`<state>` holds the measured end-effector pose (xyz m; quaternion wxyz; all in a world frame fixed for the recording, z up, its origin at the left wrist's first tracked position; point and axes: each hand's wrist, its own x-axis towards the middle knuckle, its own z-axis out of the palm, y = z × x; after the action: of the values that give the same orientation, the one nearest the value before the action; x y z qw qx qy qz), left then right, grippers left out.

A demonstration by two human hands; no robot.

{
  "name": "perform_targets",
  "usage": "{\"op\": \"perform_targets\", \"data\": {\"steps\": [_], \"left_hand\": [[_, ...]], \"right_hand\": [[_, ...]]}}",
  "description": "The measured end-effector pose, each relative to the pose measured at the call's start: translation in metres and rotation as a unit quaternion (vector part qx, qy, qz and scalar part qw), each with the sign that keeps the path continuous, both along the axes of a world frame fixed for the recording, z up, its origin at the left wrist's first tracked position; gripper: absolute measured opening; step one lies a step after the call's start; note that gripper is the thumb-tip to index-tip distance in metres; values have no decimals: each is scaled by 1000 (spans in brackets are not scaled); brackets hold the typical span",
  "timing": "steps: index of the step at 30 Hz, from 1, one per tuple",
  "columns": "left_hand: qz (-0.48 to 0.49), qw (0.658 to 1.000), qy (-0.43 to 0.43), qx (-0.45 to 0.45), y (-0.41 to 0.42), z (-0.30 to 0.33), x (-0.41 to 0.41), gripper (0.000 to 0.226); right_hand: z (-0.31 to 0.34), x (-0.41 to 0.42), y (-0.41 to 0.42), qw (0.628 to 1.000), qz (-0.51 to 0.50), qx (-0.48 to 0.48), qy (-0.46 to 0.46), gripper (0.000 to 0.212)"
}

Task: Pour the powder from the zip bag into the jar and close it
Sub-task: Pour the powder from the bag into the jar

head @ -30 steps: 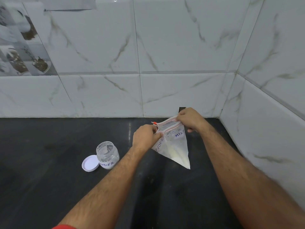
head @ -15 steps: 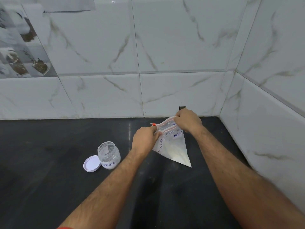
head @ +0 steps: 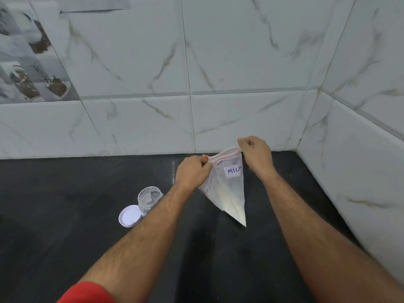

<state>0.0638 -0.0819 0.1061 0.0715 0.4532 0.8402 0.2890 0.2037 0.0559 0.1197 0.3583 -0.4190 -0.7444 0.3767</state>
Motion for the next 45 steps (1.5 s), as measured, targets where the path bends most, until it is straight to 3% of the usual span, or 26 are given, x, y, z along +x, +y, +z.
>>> {"op": "perform_targets", "data": {"steps": [4,8,11,14,16,19,21,23,25,29,36,38,40,42,45], "left_hand": [[-31,999,5,-10,8,25,-15,26],[-1,1000,23,7,11,51,-34,27],[22,1000,17,15,13,68,-48,28],[27,999,0,34,12,81,-57,27],[21,998,-24,59,11,89,-60,28],[15,990,-90,112,3,100,-69,36],[4,979,-140,145,-8,105,-78,33],[-28,973,-173,148,-23,103,-88,25],[-69,973,-177,133,-44,94,-105,23],[-145,965,-197,90,-88,64,-145,38],[-141,977,-152,48,-133,18,-193,66],[-132,979,-144,61,-135,9,-199,73],[-115,979,-144,86,-139,4,-202,70],[-99,978,-144,112,-143,1,-203,55],[-64,974,-140,168,-142,-2,-203,20]], "right_hand": [[-24,1,-14,990,-41,-83,102,26],[-53,6,-48,957,-145,-153,198,40],[-70,-2,-95,937,-1,-296,183,47],[-77,-24,-137,865,200,-452,86,70],[-82,-47,-147,821,212,-521,93,89],[-89,-84,-147,747,122,-607,244,105],[-88,-103,-140,673,91,-630,376,110],[-82,-112,-131,595,85,-619,506,115],[-74,-116,-122,559,82,-575,592,118],[-63,-118,-105,601,96,-490,624,94],[-53,-131,-102,628,117,-465,612,65],[-51,-132,-103,633,130,-458,610,71],[-52,-133,-103,631,138,-454,614,97],[-52,-134,-102,609,136,-463,630,114],[-52,-129,-101,596,108,-486,629,112]]}}
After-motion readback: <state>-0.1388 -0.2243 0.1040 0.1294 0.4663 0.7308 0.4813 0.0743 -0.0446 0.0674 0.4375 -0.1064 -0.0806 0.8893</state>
